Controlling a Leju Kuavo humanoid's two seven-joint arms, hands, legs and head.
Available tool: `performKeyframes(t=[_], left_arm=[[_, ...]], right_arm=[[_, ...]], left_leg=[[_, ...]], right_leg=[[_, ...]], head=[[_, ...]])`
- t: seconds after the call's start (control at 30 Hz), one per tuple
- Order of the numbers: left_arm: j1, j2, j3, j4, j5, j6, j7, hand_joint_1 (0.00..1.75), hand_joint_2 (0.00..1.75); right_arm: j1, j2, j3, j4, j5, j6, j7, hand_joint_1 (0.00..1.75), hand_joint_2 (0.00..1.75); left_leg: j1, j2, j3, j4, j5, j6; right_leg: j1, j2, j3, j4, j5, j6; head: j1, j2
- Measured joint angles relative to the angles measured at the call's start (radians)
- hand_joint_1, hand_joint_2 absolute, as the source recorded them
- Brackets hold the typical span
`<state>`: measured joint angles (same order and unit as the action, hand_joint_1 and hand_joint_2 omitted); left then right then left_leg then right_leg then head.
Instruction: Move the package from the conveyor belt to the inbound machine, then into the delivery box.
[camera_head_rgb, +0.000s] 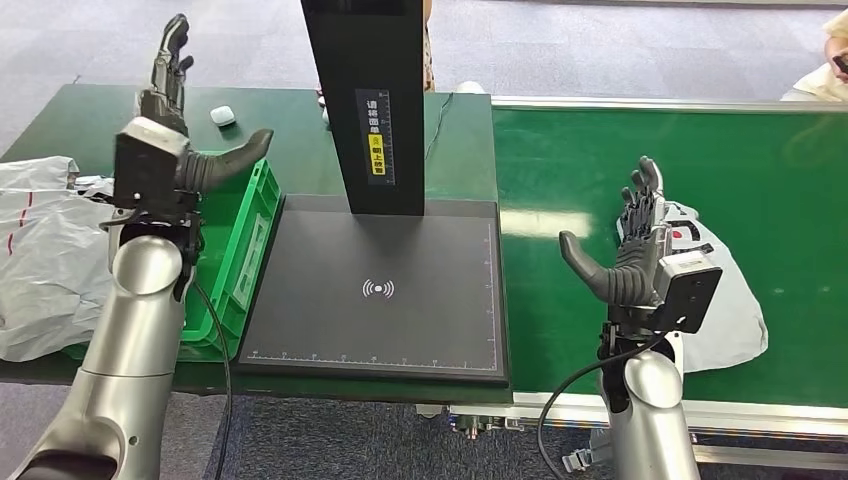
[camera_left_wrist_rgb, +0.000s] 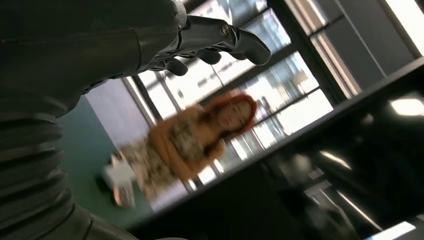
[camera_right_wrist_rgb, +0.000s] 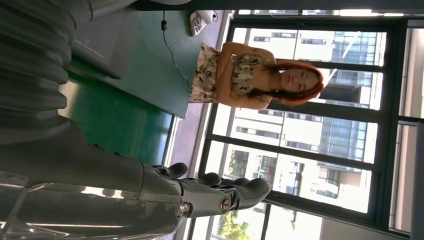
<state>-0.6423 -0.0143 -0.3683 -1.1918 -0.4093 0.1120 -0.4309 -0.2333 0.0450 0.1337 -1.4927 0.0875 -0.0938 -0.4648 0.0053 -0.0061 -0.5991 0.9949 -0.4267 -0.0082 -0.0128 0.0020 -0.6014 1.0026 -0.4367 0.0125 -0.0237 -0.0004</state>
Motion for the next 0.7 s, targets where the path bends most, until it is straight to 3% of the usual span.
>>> performKeyframes(t=[0.13, 0.23, 0.3, 0.47, 0.7], left_arm=[[0.081, -0.020, -0.001, -0.026, 0.405, -0.252, -0.018, 0.00, 1.75], [0.145, -0.038, -0.002, 0.004, 0.610, -0.343, -0.012, 0.00, 1.75], [0.188, -0.049, -0.001, 0.035, 0.691, -0.387, -0.013, 0.00, 1.75], [0.287, -0.069, 0.000, 0.073, 0.721, -0.442, -0.014, 0.00, 1.75], [0.346, -0.084, 0.027, 0.087, 0.692, -0.442, 0.021, 0.00, 1.75]], right_arm=[[-0.016, 0.000, 0.026, 0.023, -0.001, 0.039, 0.048, 0.00, 1.75], [-0.020, 0.000, 0.049, 0.074, -0.003, 0.058, 0.108, 0.00, 1.75], [-0.010, 0.000, 0.060, 0.103, -0.012, 0.057, 0.100, 0.00, 1.75], [0.043, 0.007, 0.069, 0.118, 0.003, 0.037, 0.048, 0.00, 1.75], [0.063, 0.023, 0.069, 0.109, 0.051, 0.062, 0.097, 0.00, 1.75]], left_leg=[[0.000, 0.000, 0.000, 0.000, 0.000, 0.000], [0.000, 0.000, 0.000, 0.000, 0.000, 0.000], [0.000, 0.000, 0.000, 0.000, 0.000, 0.000], [0.000, 0.000, 0.000, 0.000, -0.002, 0.000], [0.000, 0.000, 0.000, 0.000, -0.002, -0.001]], right_leg=[[0.000, 0.000, 0.000, 0.000, 0.000, 0.000], [0.000, 0.000, 0.000, 0.000, 0.000, 0.000], [0.000, -0.001, 0.000, 0.000, -0.001, 0.000], [0.000, 0.000, 0.000, 0.000, -0.002, 0.000], [0.000, 0.000, -0.001, 0.000, -0.002, 0.000]], head=[[0.000, 0.000], [0.000, 0.000], [0.000, 0.000], [0.000, 0.000], [0.000, 0.000]])
